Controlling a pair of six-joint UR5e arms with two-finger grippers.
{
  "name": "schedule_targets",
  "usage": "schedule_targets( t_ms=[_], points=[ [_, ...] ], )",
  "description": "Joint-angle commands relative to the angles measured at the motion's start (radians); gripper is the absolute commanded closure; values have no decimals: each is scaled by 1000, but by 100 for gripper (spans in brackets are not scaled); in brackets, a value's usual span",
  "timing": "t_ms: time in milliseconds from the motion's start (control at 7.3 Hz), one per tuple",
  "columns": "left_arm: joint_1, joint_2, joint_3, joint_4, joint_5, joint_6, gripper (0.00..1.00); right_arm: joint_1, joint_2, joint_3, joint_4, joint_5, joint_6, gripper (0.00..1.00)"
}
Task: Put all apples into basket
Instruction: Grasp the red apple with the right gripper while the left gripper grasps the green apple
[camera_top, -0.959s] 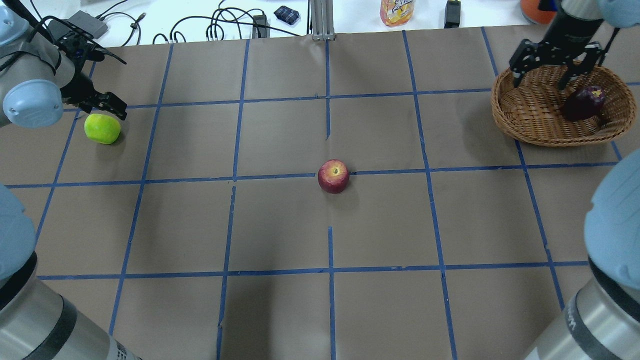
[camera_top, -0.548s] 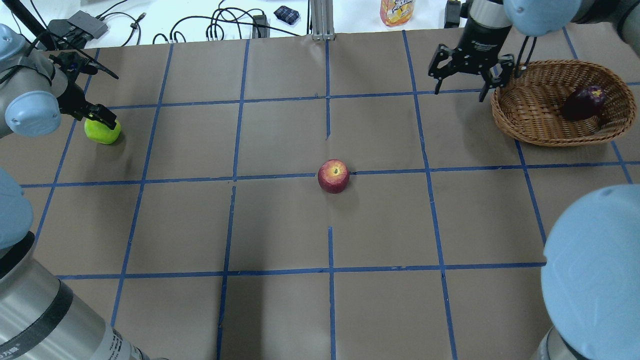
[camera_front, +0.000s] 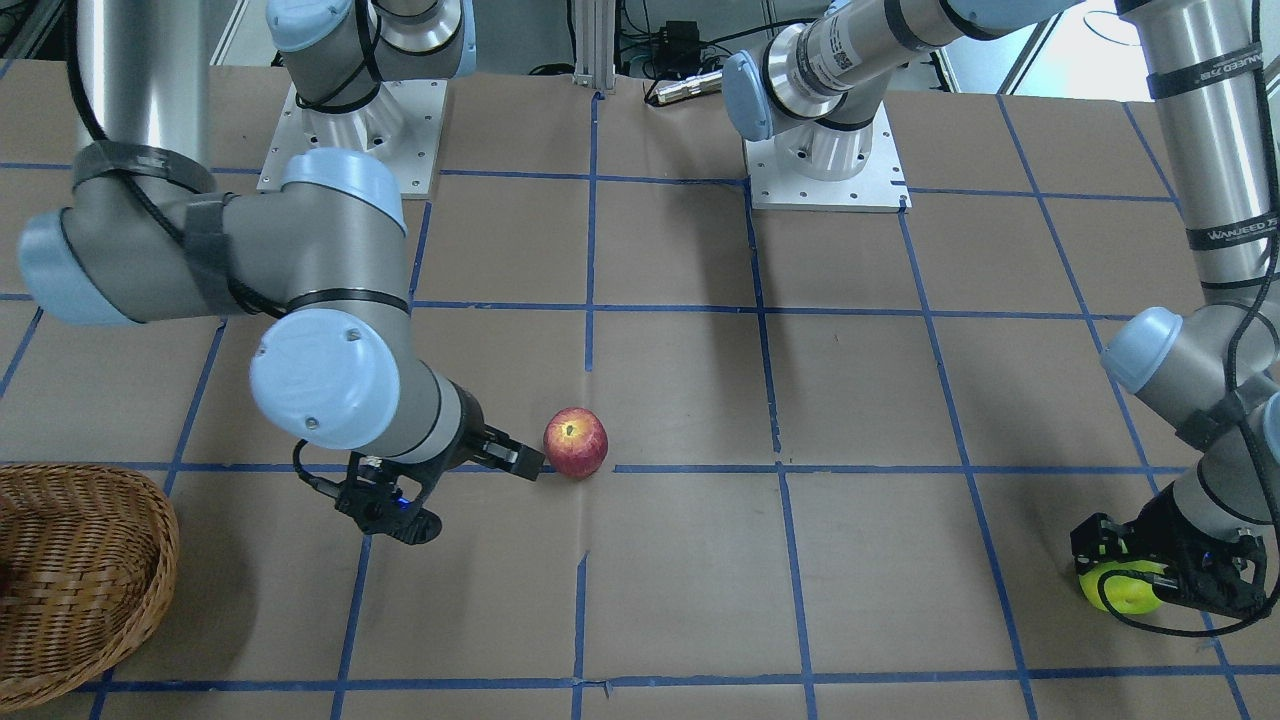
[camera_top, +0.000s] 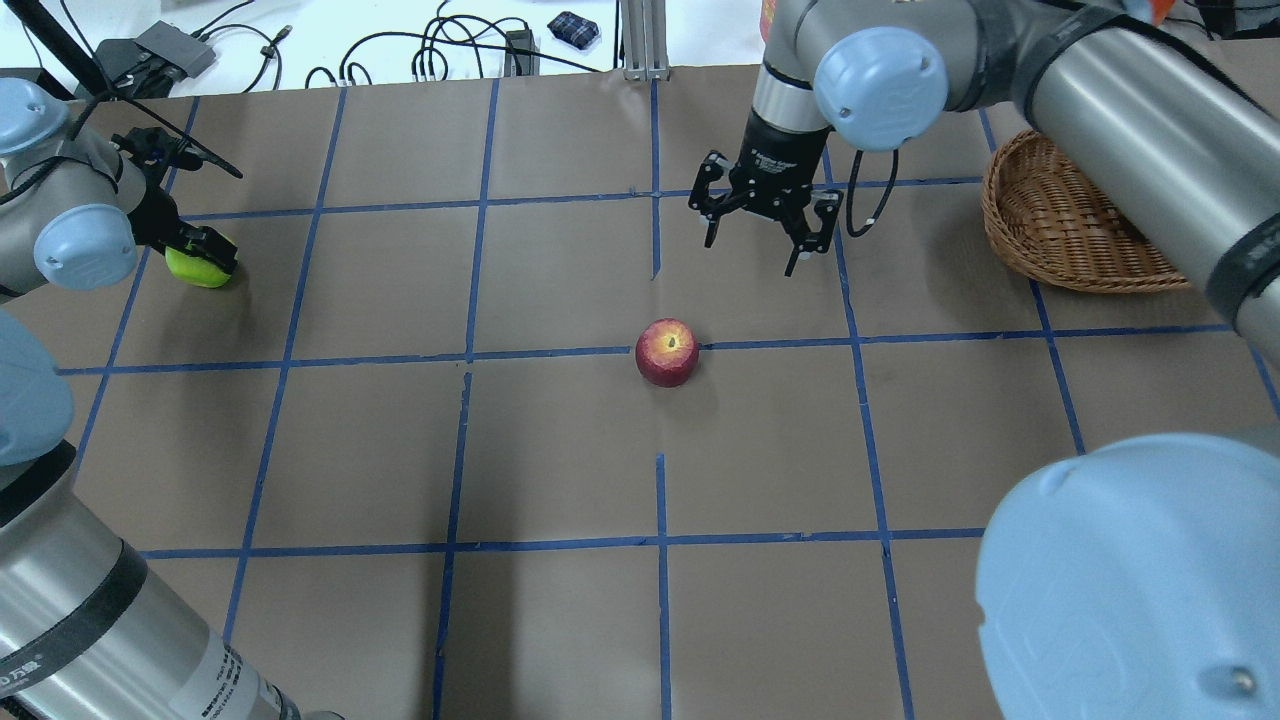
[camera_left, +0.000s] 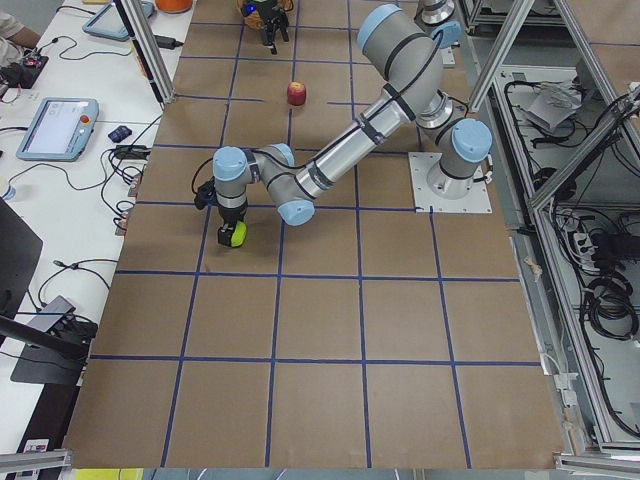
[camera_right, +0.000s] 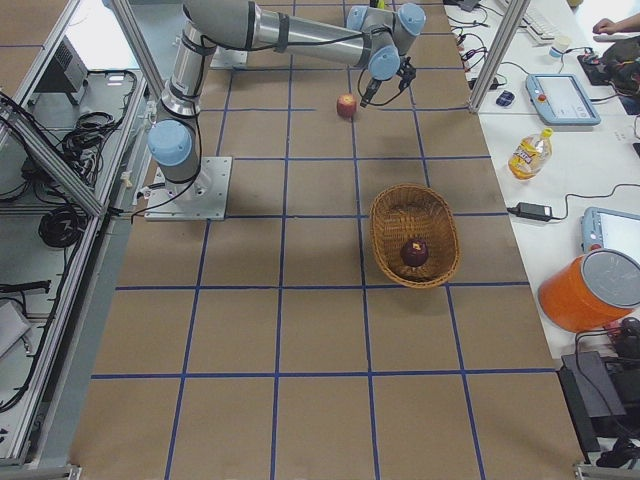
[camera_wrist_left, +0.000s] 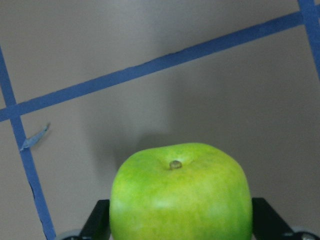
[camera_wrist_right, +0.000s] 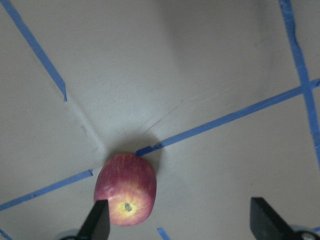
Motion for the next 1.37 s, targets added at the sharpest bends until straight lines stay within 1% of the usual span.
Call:
schedule_targets(
  t_ms=[0,137,274,411,548,822,959,1096,1234],
  points=[
    [-19,30,-4,-13,3,-11,51,72,45,32,-87,10,70,0],
    [-28,57,-21,-40,3,-25,51,84,56,52,-103,12,70,0],
    [-54,102,-23,-124,-5,-46,55,92,64,63,-139,28,72,0],
    [-95,154,-23,-236,-11,-121,55,92,71,75,-143,50,73,0],
    [-146,197,-33,-289,-11,-188,55,92,71,101,-158,53,72,0],
    [-254,266,-108,-314,-14,-422,56,92,71,170,-245,54,72,0],
    [-311,297,-150,-309,-14,-527,56,92,71,184,-271,55,73,0],
    [-375,329,-179,-303,-10,-608,56,93,71,183,-281,77,73,31],
    [-438,358,-211,-303,-11,-646,56,92,73,180,-311,119,75,96]
  ],
)
